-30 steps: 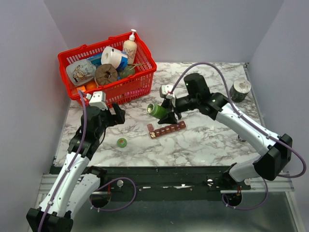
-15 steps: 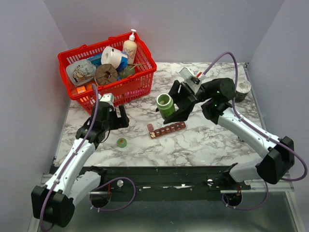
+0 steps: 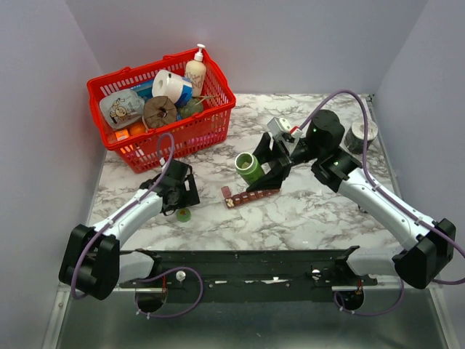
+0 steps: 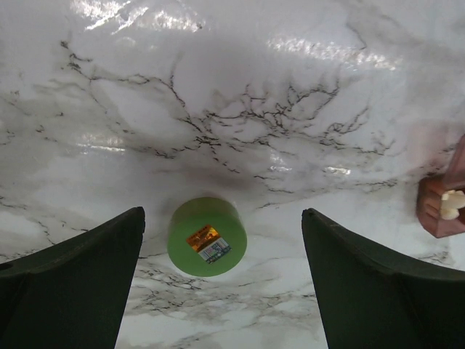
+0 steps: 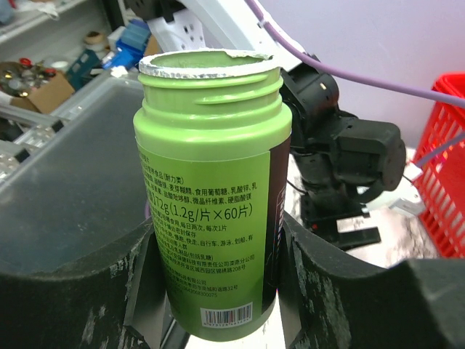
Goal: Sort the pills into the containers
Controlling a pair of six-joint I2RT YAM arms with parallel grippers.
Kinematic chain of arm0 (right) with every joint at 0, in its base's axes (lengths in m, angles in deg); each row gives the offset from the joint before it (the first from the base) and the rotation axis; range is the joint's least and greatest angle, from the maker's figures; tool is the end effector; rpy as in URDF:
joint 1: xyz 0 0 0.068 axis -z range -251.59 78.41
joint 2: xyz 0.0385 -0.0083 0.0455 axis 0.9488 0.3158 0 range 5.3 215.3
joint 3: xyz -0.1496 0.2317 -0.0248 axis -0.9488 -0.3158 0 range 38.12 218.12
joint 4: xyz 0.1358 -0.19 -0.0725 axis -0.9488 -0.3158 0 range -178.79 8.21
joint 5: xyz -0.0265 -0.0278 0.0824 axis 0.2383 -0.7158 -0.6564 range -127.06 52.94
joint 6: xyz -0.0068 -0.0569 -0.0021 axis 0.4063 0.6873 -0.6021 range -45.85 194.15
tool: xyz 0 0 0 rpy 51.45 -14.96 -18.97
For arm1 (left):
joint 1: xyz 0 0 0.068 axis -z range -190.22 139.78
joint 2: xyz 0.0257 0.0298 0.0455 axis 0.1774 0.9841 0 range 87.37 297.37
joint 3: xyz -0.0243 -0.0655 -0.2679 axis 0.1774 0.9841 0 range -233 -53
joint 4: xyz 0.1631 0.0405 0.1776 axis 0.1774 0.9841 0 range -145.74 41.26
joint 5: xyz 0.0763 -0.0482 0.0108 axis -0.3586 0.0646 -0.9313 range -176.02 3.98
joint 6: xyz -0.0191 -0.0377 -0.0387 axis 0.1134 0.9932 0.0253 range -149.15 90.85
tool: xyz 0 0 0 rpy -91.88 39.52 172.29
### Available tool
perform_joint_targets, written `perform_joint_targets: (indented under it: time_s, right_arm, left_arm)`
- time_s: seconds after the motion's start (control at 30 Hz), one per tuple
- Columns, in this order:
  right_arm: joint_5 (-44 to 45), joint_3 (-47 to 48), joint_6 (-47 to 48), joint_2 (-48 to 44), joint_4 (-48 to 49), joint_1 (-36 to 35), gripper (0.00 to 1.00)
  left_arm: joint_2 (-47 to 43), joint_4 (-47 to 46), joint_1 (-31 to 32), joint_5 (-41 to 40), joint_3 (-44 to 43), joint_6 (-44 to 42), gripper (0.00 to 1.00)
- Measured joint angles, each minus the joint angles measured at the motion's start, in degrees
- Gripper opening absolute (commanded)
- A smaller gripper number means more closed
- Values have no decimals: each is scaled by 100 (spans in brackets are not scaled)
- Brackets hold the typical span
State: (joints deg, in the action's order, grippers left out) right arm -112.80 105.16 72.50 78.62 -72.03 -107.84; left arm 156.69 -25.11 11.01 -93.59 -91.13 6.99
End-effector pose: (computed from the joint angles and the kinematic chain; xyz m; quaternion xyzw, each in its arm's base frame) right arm 0.1854 0.1849 0.4104 -0.5877 0.3835 0.5847 0.4071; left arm 0.1925 -0.0690 0.1977 -0.1415 0.9575 -0.0604 0.2438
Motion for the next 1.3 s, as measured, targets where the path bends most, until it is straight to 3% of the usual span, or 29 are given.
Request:
perform_joint_targets:
  time_s: [0.2,0.3,0.63,0.83,0.93,1.07,1.3]
  right_arm:
    - [127,-149,527,0,-487,37,1]
    - [146,-186,640,0,-586,66,1]
    - [175,-295,774,0,-649,111,1]
    - [195,-295,776,2,-649,138,0]
    - [203,-302,778,2,-649,144,1]
    - [232,-348,817,2,-651,149,1]
    - [590,-402,1644,2,-1263,149,1]
  left_arm:
    - [168,254,544,-557,44,603,90]
    - [168,251,553,-682,151,791,83]
    - [337,256,555,-820,195,973,78]
    - [352,260,619,-826,199,1032,69]
    - [380,275,649,-831,199,1049,57]
    - [409,317,684,-848,195,1038,30]
    - [-164,444,710,-505,166,575,15]
